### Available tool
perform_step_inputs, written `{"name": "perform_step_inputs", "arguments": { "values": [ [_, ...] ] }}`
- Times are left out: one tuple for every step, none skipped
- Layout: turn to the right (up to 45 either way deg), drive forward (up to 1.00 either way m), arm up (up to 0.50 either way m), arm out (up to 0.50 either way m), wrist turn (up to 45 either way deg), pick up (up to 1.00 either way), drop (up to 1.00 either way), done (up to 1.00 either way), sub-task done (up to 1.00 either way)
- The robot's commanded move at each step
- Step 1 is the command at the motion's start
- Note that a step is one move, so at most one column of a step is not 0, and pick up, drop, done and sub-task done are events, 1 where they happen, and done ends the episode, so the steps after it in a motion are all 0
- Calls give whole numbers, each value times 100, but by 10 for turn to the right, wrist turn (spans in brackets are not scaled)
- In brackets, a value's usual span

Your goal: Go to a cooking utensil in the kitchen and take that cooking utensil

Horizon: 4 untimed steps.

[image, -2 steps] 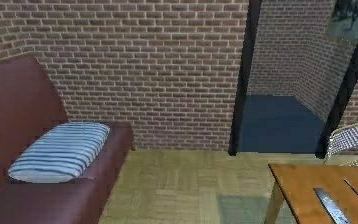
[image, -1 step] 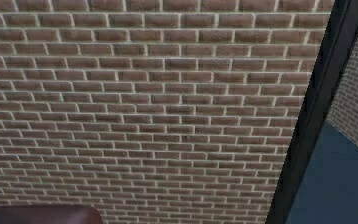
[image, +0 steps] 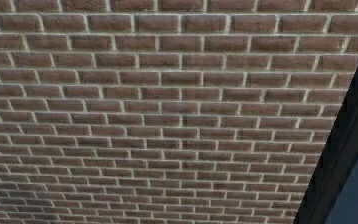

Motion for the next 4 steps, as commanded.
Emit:
{"name": "perform_step_inputs", "arguments": {
  "values": [
    [450,0,0,0,0,0,0,0,0],
    [0,40,0,0,0,0,0,0,0],
    [450,0,0,0,0,0,0,0,0],
    [0,30,0,0,0,0,0,0,0]
  ]
}}
